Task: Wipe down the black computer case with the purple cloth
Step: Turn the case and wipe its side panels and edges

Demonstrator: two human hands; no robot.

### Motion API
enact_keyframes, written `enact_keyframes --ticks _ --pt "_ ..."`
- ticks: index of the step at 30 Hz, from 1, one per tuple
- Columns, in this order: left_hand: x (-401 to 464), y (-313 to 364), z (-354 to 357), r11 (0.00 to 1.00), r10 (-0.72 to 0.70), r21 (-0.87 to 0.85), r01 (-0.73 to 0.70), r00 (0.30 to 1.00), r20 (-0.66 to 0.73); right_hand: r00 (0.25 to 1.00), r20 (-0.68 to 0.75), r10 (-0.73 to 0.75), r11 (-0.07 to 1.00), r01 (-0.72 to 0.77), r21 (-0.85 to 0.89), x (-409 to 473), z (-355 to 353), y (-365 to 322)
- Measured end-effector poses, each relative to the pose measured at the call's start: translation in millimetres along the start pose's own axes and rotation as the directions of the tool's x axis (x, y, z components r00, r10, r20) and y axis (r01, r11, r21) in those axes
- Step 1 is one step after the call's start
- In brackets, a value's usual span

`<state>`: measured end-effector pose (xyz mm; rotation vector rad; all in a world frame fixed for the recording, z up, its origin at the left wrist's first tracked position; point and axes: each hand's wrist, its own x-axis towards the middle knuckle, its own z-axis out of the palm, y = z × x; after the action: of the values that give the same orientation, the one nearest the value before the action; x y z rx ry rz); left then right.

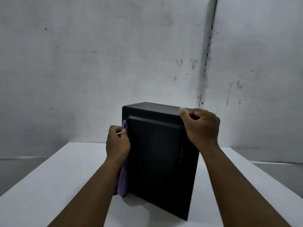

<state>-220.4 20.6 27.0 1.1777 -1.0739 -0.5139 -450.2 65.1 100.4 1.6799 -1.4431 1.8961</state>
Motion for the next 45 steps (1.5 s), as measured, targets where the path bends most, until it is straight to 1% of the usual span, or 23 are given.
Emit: enact_keyframes --ticks 4,9,13,19,29,33,34,35,37,38,40,42,44,45 --pt "-9 -1 -2 1.000 0.007 0.010 -0.007 1.000 -0.019 0.999 -0.029 -0.023 1.000 0.023 0.021 0 -2 7" --pt "-17 0 -4 1.000 0.011 0.012 -0.011 0.999 -0.040 0.999 -0.054 0.003 0.998 0.000 0.055 -2 -4 10" --pt "-22 3 -7 0.999 0.035 0.043 -0.033 0.998 -0.050 0.994 -0.072 0.083 0.991 -0.075 0.109 -2 -8 11" --pt "-27 6 -5 0.998 0.031 0.060 -0.028 0.998 -0.062 0.991 -0.053 0.125 0.978 -0.114 0.177 -4 -11 7" --pt "-30 6 1 0.997 0.034 0.066 -0.026 0.993 -0.115 0.988 -0.087 0.127 0.981 -0.112 0.159 -6 -8 8" --pt "-28 4 2 0.997 0.040 0.068 -0.033 0.994 -0.106 0.989 -0.077 0.126 0.981 -0.112 0.159 -7 -6 10" --pt "-28 3 3 0.997 0.050 0.068 -0.043 0.993 -0.110 0.987 -0.062 0.148 0.971 -0.133 0.200 -6 -7 11" --pt "-29 3 3 0.995 0.077 0.075 -0.067 0.989 -0.129 0.979 -0.042 0.197 0.941 -0.177 0.290 -3 -10 13" --pt "-33 5 3 0.980 0.176 0.127 -0.153 0.965 -0.195 0.950 0.009 0.314 0.839 -0.282 0.466 6 -17 17" --pt "-37 8 4 0.969 0.229 0.149 -0.200 0.948 -0.221 0.935 0.032 0.352 0.804 -0.320 0.501 12 -19 19" --pt "-45 15 7 0.950 0.302 0.151 -0.274 0.929 -0.212 0.911 0.098 0.401 0.768 -0.392 0.506 26 -19 28" --pt "-56 24 13 0.943 0.324 0.128 -0.306 0.934 -0.154 0.866 0.242 0.438 0.713 -0.498 0.494 34 -19 33" --pt "-65 31 18 0.945 0.319 0.119 -0.306 0.941 -0.112 0.799 0.369 0.474 0.616 -0.601 0.509 38 -20 38" --pt "-70 33 20 0.947 0.310 0.122 -0.298 0.946 -0.098 0.767 0.438 0.469 0.571 -0.641 0.513 38 -21 40"
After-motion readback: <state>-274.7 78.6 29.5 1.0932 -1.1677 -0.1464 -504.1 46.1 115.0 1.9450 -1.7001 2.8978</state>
